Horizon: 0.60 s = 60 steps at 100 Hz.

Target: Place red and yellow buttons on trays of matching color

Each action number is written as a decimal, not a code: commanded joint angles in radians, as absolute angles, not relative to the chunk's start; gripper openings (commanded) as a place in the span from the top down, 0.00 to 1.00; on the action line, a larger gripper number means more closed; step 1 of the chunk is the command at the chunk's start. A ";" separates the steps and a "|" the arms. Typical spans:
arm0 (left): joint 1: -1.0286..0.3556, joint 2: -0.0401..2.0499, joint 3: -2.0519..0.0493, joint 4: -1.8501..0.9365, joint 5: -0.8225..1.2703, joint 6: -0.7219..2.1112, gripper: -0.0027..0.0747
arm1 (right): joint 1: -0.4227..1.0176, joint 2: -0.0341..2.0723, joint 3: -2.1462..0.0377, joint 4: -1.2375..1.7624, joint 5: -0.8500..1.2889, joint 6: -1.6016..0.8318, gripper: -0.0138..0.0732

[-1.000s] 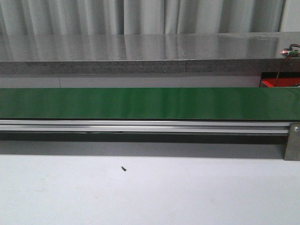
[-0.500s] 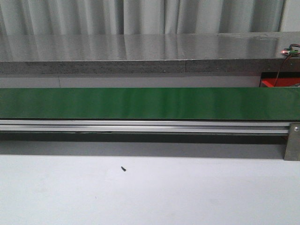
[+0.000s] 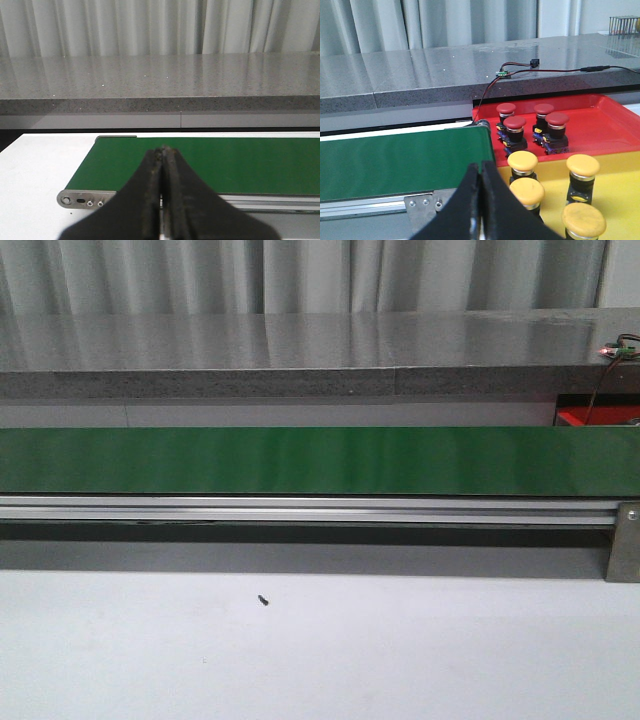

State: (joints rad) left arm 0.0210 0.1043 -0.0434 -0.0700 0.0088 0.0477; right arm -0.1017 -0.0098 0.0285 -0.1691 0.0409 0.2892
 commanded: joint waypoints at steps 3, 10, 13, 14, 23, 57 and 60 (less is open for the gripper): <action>-0.001 0.071 -0.035 -0.066 -0.082 0.036 0.99 | -0.105 -0.029 0.011 -0.179 -0.042 0.291 0.98; 0.000 0.043 0.000 -0.066 -0.095 0.033 0.99 | -0.105 -0.029 0.011 -0.179 -0.042 0.291 0.98; 0.000 0.031 0.017 -0.066 -0.098 0.028 0.99 | -0.105 -0.029 0.011 -0.179 -0.042 0.291 0.98; 0.000 0.025 0.025 -0.066 -0.100 0.028 0.99 | -0.105 -0.029 0.011 -0.179 -0.042 0.291 0.98; 0.000 -0.020 0.047 -0.066 -0.037 0.018 0.99 | -0.105 -0.029 0.011 -0.179 -0.042 0.291 0.98; 0.000 -0.041 0.049 -0.066 -0.011 0.018 0.99 | -0.105 -0.029 0.011 -0.179 -0.042 0.291 0.98; 0.000 -0.041 0.049 -0.066 -0.011 0.018 0.99 | -0.105 -0.029 0.011 -0.179 -0.042 0.291 0.98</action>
